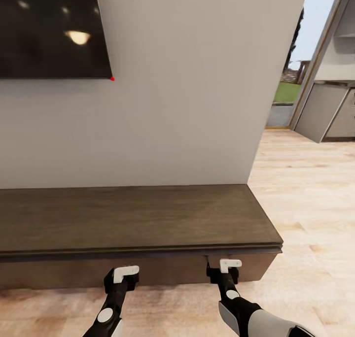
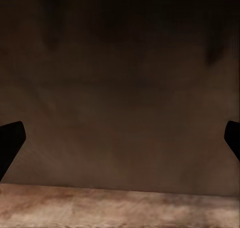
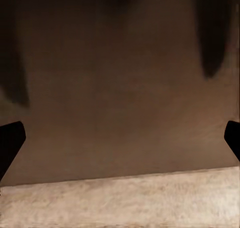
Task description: Place each of the two pumpkins and all three candles from the living room inside a cabinet in the living room (use any cabinet), then make sure every cabinet is closed, and position the cauldron so it is next to a table in the living room.
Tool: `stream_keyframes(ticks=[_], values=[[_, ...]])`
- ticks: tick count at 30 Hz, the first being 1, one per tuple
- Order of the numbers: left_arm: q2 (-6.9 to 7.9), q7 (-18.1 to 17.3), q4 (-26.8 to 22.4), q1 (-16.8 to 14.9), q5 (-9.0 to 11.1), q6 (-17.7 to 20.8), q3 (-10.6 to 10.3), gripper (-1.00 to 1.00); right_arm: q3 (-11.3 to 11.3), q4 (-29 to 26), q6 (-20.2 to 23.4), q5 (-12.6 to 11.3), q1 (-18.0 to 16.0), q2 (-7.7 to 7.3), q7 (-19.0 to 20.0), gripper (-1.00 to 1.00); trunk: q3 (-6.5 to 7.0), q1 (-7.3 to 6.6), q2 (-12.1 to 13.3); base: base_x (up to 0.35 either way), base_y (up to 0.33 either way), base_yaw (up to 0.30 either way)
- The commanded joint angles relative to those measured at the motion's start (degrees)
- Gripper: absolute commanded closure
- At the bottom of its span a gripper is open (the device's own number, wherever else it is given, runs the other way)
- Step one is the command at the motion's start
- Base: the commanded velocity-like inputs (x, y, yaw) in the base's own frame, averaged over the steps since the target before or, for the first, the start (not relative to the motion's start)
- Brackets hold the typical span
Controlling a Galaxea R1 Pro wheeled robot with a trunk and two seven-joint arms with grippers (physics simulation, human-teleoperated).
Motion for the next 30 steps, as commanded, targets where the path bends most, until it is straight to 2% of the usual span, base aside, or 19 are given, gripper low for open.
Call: stream_keyframes(ticks=[1, 16, 18, 20, 23, 25, 26, 27, 29, 30], values=[[0.05, 0.44, 0.03, -0.01, 0.28, -0.22, -0.31, -1.00, 0.49, 0.02, -0.12, -0.39, -0.03, 0.01, -0.25, -1.00, -0.05, -0.03, -0.02, -0.225, 0.000, 0.000], [0.05, 0.35, -0.15, 0.03, 0.28, -0.24, -0.41, -1.00, 0.49, 0.01, -0.12, -0.39, -0.03, 0.00, -0.23, -1.00, -0.05, -0.03, -0.02, -0.327, 0.000, 0.000], [0.05, 0.31, -0.79, 0.03, 0.28, -0.16, -0.49, -1.00, 0.49, -0.02, -0.12, -0.39, -0.03, -0.02, -0.23, -1.00, -0.05, -0.03, -0.02, -0.339, 0.000, 0.000], [0.09, 0.29, -3.05, 0.27, 0.37, 1.57, -0.44, -1.00, 0.49, -0.04, -0.12, -0.39, -0.03, -0.03, -0.23, -1.00, -0.05, -0.03, -0.02, -0.317, 0.000, 0.000], [0.38, 0.04, -7.43, 0.50, 0.77, 9.00, -0.37, -1.00, 0.49, -0.05, -0.16, -0.38, -0.03, -0.04, -0.23, -1.00, -0.05, -0.03, -0.02, -0.166, 0.000, 0.000], [0.60, -0.24, -10.18, 0.69, 1.06, 17.29, -0.24, -1.00, 0.49, -0.05, -0.19, -0.38, -0.03, -0.04, -0.15, -1.00, -0.05, -0.03, -0.02, -0.052, 0.000, 0.000], [0.67, -0.36, -11.84, 0.76, 1.26, 23.63, 0.03, -1.00, 0.49, -0.05, -0.24, -0.37, -0.03, -0.04, -0.07, -1.00, -0.05, -0.03, -0.02, -0.021, 0.000, 0.000], [0.69, -0.37, -12.57, 0.77, 1.31, 25.82, 0.12, -1.00, 0.49, -0.05, -0.25, -0.38, -0.03, -0.04, -0.05, -1.00, -0.05, -0.03, -0.02, -0.017, 0.000, 0.000], [0.72, -0.46, -16.59, 0.89, 1.53, 35.66, 0.30, -1.00, 0.49, -0.05, -0.29, -0.38, -0.03, -0.04, 0.00, -1.00, -0.05, -0.03, -0.02, -0.008, 0.000, 0.000], [0.67, -0.48, -17.38, 0.96, 1.62, 37.97, 0.33, -1.00, 0.49, -0.05, -0.29, -0.35, -0.03, -0.04, 0.01, -1.00, 0.18, -0.06, -0.01, -0.004, 0.000, 0.000]])
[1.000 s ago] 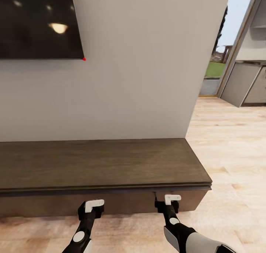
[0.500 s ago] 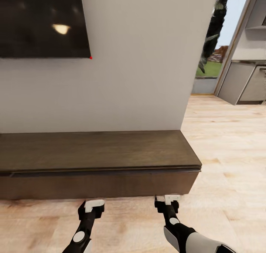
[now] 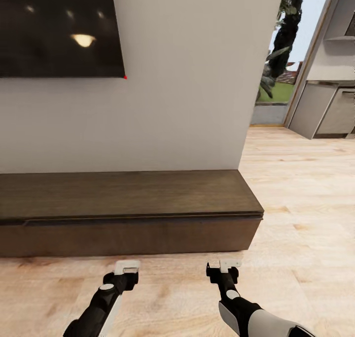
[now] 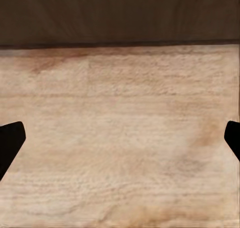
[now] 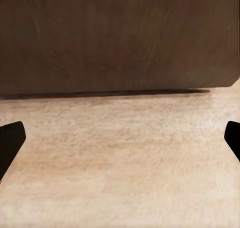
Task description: Place each of the two pumpkins and all three candles from the living room inside a cabinet in the living room (use any cabinet), then make sure every cabinet is closed, and position the cauldron so it is next to a table in the living room.
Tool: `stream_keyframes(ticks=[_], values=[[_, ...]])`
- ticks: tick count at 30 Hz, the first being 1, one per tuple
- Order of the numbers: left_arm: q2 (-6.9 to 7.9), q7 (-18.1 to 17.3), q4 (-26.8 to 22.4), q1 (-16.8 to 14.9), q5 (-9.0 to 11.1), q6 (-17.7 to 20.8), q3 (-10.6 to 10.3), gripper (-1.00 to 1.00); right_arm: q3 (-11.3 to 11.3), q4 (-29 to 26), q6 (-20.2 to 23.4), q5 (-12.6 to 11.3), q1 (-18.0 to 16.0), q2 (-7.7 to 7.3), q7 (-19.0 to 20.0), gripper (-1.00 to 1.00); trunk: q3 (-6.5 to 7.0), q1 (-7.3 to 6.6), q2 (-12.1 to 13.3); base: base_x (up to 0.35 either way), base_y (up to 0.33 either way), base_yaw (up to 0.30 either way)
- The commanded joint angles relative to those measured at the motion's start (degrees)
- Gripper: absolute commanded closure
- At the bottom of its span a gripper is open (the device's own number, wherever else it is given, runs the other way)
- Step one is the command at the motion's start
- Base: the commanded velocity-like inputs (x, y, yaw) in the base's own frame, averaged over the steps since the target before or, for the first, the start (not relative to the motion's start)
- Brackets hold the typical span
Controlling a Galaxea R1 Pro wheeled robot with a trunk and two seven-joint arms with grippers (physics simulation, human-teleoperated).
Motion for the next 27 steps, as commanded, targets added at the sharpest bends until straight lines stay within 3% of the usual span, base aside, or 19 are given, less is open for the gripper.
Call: stream_keyframes(ticks=[1, 5, 9, 12, 16, 20, 26, 27], values=[[-0.04, 0.45, -0.61, 0.03, 0.64, 1.82, -0.13, -1.00, 0.48, 0.01, -0.13, -0.37, -0.03, 0.01, -0.26, -1.00, 0.18, -0.03, 0.00, -0.002, 0.000, 0.000], [0.09, 0.40, -0.93, 0.10, 3.96, 3.74, -0.10, -1.00, 0.48, -0.03, -0.24, -0.34, -0.03, 0.01, -0.25, -1.00, 1.06, -0.14, 0.05, 0.000, 0.000, 0.000], [0.18, 0.50, 3.01, 0.11, 6.64, 1.14, 0.08, -1.00, 0.48, -0.19, -0.41, 0.10, -0.03, 0.01, -0.25, -1.00, 1.95, -0.24, 0.10, 0.000, 0.000, 0.000], [0.58, 0.60, 4.25, 0.14, 7.32, -0.38, 0.11, -1.00, 0.54, -0.40, -0.50, 0.34, -0.03, 0.01, -0.25, -1.00, 2.61, -0.32, 0.14, 0.000, 0.000, 0.000], [0.85, 0.66, 10.98, 0.12, 8.87, -5.10, 0.40, -1.00, 0.57, -0.51, -0.39, 0.37, -0.03, 0.01, -0.25, -1.00, 3.42, -0.81, 0.97, 0.000, 0.000, 0.000], [0.94, 0.67, 12.76, 0.11, 11.29, -6.93, 1.31, -1.00, 0.57, -0.58, -0.46, 0.40, -0.03, 0.01, -0.25, -1.00, 4.13, -1.69, 2.58, 0.000, 0.000, 0.000], [1.22, 0.70, 13.22, 0.11, 11.94, -7.46, 1.79, -1.00, 0.59, -0.75, -0.41, 0.39, -0.03, 0.01, -0.25, -1.00, 5.21, -3.00, 4.98, 0.000, 0.000, 0.000], [1.83, 0.60, 13.25, 0.11, 11.99, -7.49, 2.76, -1.00, 0.68, -0.78, 0.08, 0.37, -0.03, 0.01, -0.25, -1.00, 5.39, -3.22, 5.38, 0.000, 0.000, 0.000]])
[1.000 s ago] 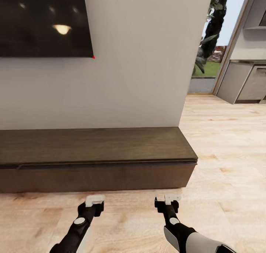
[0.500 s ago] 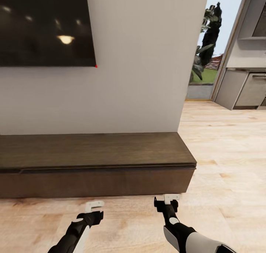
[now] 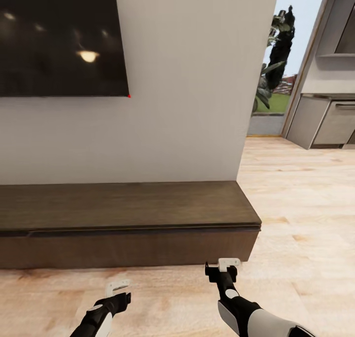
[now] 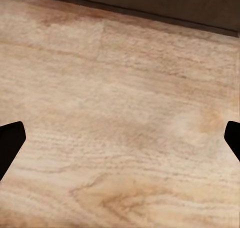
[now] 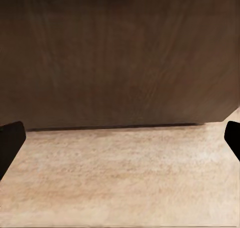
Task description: Place each of the two pumpkins and all three candles from the living room inside a cabinet in the living room (use any cabinet), then make sure every cabinet is closed, and position the cauldron so it is next to a table in the living room.
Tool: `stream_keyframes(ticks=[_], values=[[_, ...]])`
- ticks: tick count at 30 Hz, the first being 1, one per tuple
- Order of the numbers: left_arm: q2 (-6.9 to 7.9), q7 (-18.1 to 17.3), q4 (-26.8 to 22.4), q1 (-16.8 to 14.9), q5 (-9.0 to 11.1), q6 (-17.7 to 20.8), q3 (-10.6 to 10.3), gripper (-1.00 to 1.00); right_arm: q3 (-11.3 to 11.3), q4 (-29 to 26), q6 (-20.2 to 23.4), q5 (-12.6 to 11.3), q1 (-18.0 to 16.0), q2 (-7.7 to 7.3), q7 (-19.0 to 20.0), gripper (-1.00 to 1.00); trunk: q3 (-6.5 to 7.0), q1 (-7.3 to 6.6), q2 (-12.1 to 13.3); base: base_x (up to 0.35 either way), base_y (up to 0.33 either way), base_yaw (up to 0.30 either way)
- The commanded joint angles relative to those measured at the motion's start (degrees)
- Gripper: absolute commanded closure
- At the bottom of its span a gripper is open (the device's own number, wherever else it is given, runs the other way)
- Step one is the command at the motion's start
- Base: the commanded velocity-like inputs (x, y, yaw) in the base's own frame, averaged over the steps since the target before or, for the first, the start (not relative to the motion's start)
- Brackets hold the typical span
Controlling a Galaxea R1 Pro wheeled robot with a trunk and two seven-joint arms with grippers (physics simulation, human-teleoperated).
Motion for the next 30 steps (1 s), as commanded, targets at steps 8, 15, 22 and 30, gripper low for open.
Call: stream_keyframes(ticks=[8, 15, 22, 30], values=[[0.35, 0.42, -0.09, -0.01, 0.67, 0.19, 1.20, -1.00, 0.65, 0.00, 0.28, -0.32, -0.03, 0.00, -0.20, -1.00, 1.39, -1.77, 3.20, -0.031, 0.000, 0.000], [0.31, 0.42, -0.09, -0.01, 0.74, 0.18, 1.25, -1.00, 0.71, 0.00, 0.21, -0.31, -0.03, 0.00, -0.18, -1.00, 2.64, -3.31, 6.01, -0.129, 0.000, 0.000], [0.32, 0.43, -0.09, -0.01, 0.70, 0.12, 1.25, -1.00, 0.72, -0.01, 0.18, -0.31, -0.03, 0.00, -0.15, -1.00, 3.90, -4.85, 8.82, -0.008, 0.000, 0.000], [0.29, 0.43, -0.09, -0.01, 0.59, 0.10, 1.25, -1.00, 0.72, -0.02, 0.08, -0.31, -0.03, 0.00, -0.14, -1.00, 5.34, -6.61, 12.02, -0.071, 0.000, 0.095]])
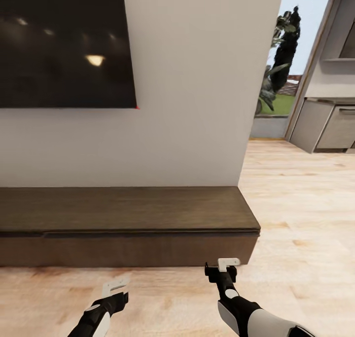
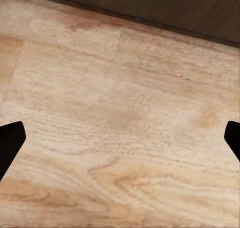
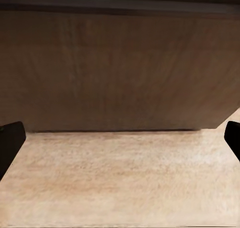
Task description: Place each of the two pumpkins and all three candles from the living room inside a cabinet in the living room (use any cabinet), then make sure every cabinet is closed, and position the cauldron so it is next to a table in the living room.
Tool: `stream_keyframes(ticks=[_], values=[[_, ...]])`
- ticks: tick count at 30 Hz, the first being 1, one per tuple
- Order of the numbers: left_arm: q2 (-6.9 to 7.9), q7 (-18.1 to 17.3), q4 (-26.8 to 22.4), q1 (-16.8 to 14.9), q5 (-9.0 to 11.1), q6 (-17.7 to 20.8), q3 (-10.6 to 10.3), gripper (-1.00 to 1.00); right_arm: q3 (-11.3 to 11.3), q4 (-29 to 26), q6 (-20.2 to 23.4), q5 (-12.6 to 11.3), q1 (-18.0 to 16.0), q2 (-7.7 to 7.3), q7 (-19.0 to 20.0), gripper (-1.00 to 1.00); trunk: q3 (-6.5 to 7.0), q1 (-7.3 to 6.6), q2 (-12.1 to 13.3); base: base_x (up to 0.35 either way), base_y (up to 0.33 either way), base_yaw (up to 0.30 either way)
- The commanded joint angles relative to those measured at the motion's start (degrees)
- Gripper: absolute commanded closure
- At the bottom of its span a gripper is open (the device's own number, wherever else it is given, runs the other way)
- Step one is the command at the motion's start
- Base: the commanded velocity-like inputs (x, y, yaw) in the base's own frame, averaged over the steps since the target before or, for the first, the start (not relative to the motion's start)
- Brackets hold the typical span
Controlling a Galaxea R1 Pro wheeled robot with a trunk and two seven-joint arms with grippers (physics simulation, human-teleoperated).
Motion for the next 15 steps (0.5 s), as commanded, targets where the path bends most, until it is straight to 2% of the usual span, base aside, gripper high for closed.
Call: stream_keyframes(ticks=[1, 9, 15], values=[[0.02, 0.46, -0.08, -0.02, 0.61, 0.21, -0.18, -1.00, 0.48, 0.01, -0.13, -0.40, -0.03, -0.01, -0.28, -1.00, 0.13, -0.26, 0.39, -0.277, 0.000, 0.243], [0.23, 0.46, -0.08, -0.02, 0.74, 0.20, -0.18, -1.00, 0.48, 0.02, -0.11, -0.40, -0.03, -0.01, -0.32, -1.00, 1.57, -2.02, 3.60, -0.311, 0.000, 0.266], [0.26, 0.49, -0.08, -0.02, 0.71, 0.13, -0.18, -1.00, 0.48, 0.02, -0.18, -0.40, -0.03, -0.01, -0.33, -1.00, 2.65, -3.34, 6.01, -0.061, 0.000, 0.272]])
